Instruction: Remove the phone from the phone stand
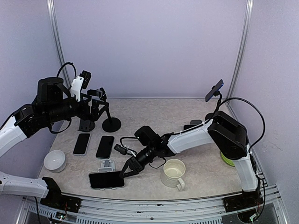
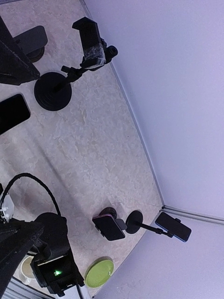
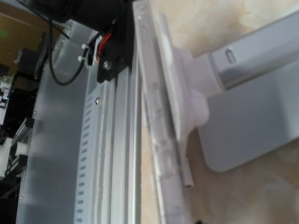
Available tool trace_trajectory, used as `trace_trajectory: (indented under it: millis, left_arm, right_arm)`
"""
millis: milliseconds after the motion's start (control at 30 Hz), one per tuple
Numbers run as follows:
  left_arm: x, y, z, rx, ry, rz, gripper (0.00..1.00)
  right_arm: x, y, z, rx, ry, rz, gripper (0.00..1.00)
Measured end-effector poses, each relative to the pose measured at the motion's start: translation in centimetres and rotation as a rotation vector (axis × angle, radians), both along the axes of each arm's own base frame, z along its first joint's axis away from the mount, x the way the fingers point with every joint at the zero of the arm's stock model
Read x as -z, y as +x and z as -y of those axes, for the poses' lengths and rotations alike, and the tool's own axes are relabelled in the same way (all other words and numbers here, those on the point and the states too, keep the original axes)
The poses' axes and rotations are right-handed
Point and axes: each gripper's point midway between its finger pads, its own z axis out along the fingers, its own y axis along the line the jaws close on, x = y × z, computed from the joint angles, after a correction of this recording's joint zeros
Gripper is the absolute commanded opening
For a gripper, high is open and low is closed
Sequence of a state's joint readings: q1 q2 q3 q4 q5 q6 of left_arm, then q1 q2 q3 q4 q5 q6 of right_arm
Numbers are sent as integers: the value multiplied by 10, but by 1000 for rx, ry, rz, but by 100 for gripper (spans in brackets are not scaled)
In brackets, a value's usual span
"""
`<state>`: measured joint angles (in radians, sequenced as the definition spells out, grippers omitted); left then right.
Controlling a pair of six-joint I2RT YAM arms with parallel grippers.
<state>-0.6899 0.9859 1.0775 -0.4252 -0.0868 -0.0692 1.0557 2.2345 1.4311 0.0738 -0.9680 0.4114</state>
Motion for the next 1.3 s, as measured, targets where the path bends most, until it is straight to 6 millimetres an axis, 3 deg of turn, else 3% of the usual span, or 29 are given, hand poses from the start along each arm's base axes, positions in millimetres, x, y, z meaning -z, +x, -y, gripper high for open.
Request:
trace_trajectory:
  millis: [200,567,733,1000,1300]
  left_arm:
    - [5,1,2,2,4,-5,99]
    - [12,3,2,-4,17,-10,99]
    - [19,6,0,-22,32,-20,99]
    - [22,8,-1,-34,40,-21,99]
    - [31,8,-2,-37,71,-54,99]
  right_arm:
    - [2,1,-4,1,0,-10,18]
    - [6,2,-6,-11,6,-9,9]
    - [6,2,-6,-14,15,0,0]
    - [4,1,-7,-15,22,5,0]
    - [-14,2,-8,-9,40,14,0]
